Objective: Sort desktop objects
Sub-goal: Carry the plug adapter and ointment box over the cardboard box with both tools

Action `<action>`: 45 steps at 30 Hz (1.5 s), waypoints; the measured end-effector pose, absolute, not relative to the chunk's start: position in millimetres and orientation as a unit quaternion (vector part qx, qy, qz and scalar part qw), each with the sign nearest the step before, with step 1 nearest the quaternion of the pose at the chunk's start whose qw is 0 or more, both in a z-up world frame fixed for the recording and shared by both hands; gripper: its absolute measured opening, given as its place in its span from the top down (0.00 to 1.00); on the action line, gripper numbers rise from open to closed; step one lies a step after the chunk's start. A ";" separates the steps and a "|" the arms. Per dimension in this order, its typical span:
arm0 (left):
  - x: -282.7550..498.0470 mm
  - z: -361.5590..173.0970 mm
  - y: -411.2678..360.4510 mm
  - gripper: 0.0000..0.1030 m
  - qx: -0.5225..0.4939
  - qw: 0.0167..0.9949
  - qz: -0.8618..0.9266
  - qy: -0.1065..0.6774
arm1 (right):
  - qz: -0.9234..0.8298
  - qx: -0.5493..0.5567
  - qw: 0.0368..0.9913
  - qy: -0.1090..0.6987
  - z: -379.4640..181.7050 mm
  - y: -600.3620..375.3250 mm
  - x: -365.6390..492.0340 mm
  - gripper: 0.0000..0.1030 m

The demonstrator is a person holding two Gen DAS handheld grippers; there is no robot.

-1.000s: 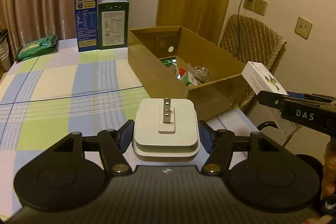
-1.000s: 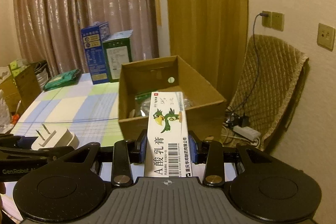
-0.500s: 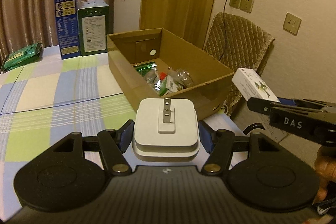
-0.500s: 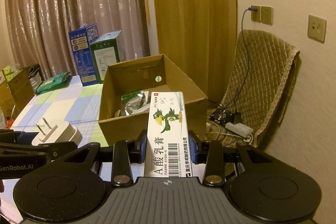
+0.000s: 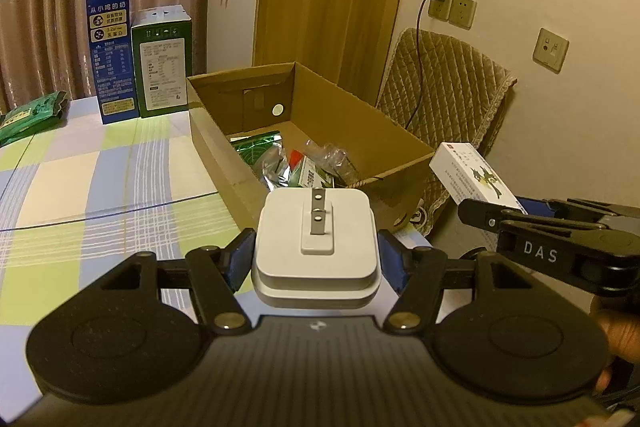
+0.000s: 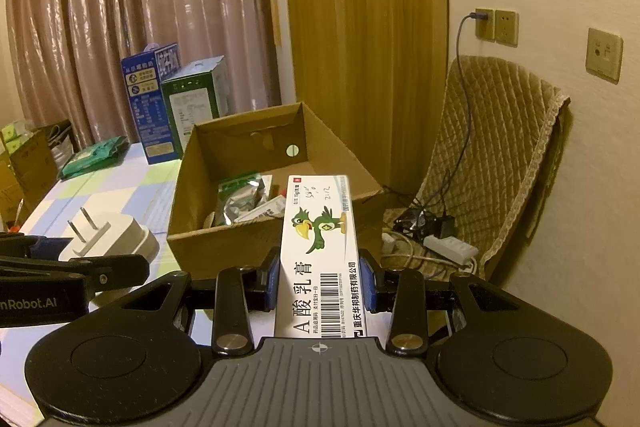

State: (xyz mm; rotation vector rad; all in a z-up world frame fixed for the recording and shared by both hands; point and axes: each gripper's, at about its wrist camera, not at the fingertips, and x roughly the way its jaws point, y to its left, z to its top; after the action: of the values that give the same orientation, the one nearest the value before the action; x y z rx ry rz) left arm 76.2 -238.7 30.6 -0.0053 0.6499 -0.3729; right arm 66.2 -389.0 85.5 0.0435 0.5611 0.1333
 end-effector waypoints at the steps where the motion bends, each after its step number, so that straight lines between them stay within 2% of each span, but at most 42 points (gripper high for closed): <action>1: 76.1 30.5 -239.5 0.42 -0.003 0.931 -0.182 0.317 | 0.066 0.022 0.958 0.277 85.5 -389.0 66.4 0.65; 45: 143.2 41.0 -250.0 0.42 -0.029 0.939 -0.154 0.306 | 0.102 -0.010 0.953 0.286 92.1 -382.4 148.6 0.65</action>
State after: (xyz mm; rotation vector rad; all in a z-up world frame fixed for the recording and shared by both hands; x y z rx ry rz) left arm 143.2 -250.0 41.0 -0.0595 0.6252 -0.3146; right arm 148.6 -382.4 92.1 -0.0206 0.5806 0.2081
